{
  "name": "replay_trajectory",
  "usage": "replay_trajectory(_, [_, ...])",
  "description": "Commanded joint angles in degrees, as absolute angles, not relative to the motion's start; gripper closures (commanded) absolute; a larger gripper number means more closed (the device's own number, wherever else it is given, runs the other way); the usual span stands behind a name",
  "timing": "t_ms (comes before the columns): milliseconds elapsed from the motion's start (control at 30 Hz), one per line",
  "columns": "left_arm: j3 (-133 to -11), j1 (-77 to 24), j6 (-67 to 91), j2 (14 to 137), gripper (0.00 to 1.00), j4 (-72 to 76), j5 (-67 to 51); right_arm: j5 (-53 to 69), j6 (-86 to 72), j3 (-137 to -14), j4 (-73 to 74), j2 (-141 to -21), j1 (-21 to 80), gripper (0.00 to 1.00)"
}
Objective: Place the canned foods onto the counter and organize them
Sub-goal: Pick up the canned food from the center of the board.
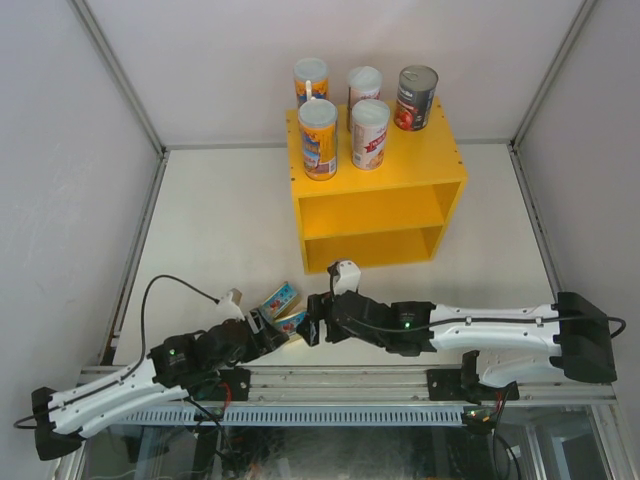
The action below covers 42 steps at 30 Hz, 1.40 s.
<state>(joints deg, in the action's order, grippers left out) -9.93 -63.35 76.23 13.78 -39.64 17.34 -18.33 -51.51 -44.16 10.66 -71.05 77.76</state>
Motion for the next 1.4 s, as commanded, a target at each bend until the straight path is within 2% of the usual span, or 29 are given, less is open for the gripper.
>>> replay_trajectory(0, [-15.03,-63.03,74.00,10.72,0.25,-45.60,18.82,-20.85,-58.56,-51.13,17.66,-72.44,77.12,0.22])
replay_trajectory(233, [-16.77,-63.18,74.99,8.19,0.24,-49.21,21.83,-27.67,-72.30,-57.02,26.52,-75.25,78.02,0.17])
replay_trajectory(533, [-21.25,-63.12,74.11,15.20,0.21,-50.56,28.69,-30.15,-85.78,-62.47,36.78,-82.31,78.87,0.08])
replay_trajectory(1033, [-20.98,-63.15,76.74,13.16,0.21,-53.01,31.38,-27.25,-107.03,-66.73,45.56,-90.02,75.54,0.11])
replay_trajectory(1367, [-21.33,-63.19,76.48,12.39,0.20,-54.08,32.92,-28.63,-109.80,-70.14,44.56,-96.04,74.39,0.12])
